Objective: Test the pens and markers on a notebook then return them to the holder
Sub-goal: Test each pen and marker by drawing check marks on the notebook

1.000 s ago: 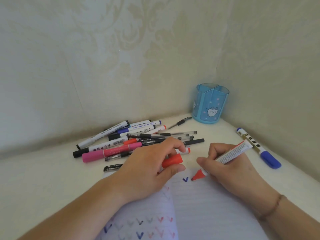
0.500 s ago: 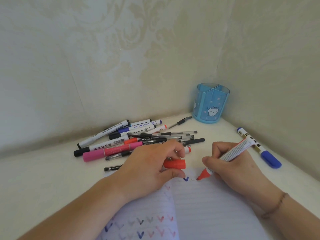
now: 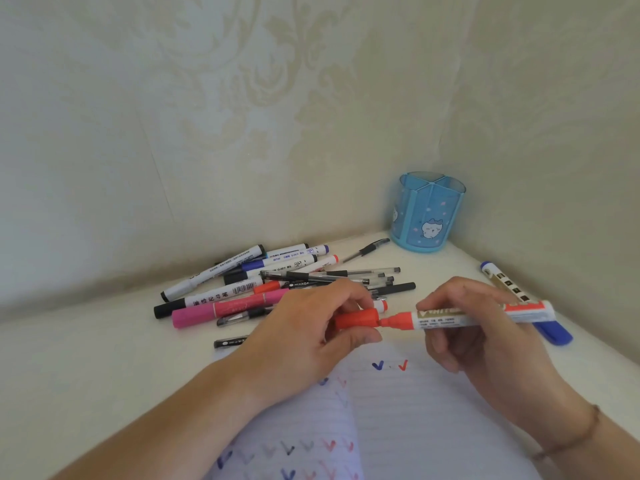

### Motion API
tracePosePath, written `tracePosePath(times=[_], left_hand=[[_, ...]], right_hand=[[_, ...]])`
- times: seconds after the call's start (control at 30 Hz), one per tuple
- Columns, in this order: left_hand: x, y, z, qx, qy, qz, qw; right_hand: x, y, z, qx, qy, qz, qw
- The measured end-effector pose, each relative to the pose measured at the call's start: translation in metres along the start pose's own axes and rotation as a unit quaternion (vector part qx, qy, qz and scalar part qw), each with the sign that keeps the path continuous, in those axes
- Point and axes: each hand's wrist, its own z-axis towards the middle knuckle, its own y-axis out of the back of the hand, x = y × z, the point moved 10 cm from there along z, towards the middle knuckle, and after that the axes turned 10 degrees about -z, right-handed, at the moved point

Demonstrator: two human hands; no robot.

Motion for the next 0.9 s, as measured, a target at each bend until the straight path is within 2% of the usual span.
tracePosePath(times=[0.23, 0.4, 0.6, 0.77, 0.83, 0.9], left_hand=[[-0.013, 0.0, -0.001, 0.001, -0.057, -0.019, 0.998], [-0.014, -0.004, -0.002, -0.015, -0.038, -0.092, 0.995], [-0.014, -0.004, -0.004, -0.054, -0.004, -0.197, 0.979], [-0.017, -0.009, -0.004, -0.023, 0.016, -0.258, 0.966], [-0.016, -0.01, 0.0, -0.008, 0.024, -0.293, 0.956], [-0.015, -0.003, 0.005, -0.024, 0.025, -0.26, 0.965]], right_hand=[[-0.002, -0.006, 0.001, 0.027, 0.002, 0.039, 0.999], [-0.001, -0.014, -0.001, 0.039, 0.003, 0.003, 0.999], [0.008, -0.016, -0.006, -0.04, 0.04, 0.01, 0.998], [0.011, -0.021, -0.011, -0.081, 0.054, 0.011, 0.995], [0.014, -0.029, -0.007, -0.061, 0.074, -0.024, 0.995], [0.016, -0.037, -0.001, -0.011, 0.093, -0.045, 0.995]])
